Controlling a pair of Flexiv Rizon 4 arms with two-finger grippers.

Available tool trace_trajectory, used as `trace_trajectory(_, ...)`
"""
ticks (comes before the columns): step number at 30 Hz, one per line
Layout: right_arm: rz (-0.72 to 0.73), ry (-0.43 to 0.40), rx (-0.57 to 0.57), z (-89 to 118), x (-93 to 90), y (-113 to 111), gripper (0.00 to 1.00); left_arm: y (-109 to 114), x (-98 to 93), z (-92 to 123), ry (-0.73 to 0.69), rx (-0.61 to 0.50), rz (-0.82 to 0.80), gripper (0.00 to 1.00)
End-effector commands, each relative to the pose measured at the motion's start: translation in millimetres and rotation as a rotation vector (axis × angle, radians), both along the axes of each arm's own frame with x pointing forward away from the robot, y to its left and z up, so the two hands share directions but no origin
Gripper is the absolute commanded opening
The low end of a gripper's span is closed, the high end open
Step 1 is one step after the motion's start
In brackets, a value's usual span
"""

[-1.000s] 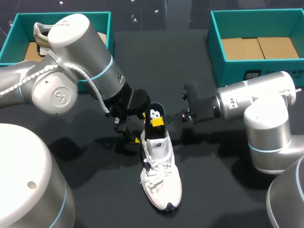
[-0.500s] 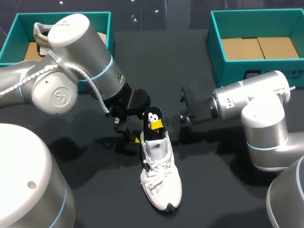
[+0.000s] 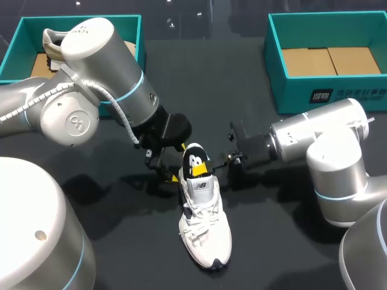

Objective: Take the shoe out of the shoebox, open the shoe tongue, remove and reinsert the insole, then place the shoe into the shoebox

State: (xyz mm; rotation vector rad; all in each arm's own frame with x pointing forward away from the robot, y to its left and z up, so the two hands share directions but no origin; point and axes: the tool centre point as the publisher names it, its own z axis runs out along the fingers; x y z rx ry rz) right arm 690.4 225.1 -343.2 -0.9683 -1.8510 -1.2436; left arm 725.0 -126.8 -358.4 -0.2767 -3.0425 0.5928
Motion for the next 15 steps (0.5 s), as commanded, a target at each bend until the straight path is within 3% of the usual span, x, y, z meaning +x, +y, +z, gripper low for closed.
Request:
trace_trajectory(1, -0.002, -0.009, -0.012, -2, -3.4, 4, 0.0, 0, -0.5, -1, -0.002, 0.001, 0.0, 1.0)
trace_trajectory(2, -0.004, -0.018, -0.013, -1, -2.0, 4, 0.08, 0, -0.5, -1, -0.002, 0.001, 0.0, 1.0)
trace_trajectory(3, -0.003, -0.028, -0.014, 0, -0.1, 4, 0.22, 0, -0.5, -1, -0.002, 0.001, 0.0, 1.0)
trace_trajectory(5, -0.002, -0.043, -0.017, 3, 3.8, 5, 0.33, 0, -0.5, -1, -0.002, 0.001, 0.0, 1.0)
trace_trajectory(15, -0.008, -0.125, -0.024, 17, 17.5, 3, 0.39, 0, -0.5, -1, -0.002, 0.001, 0.0, 1.0)
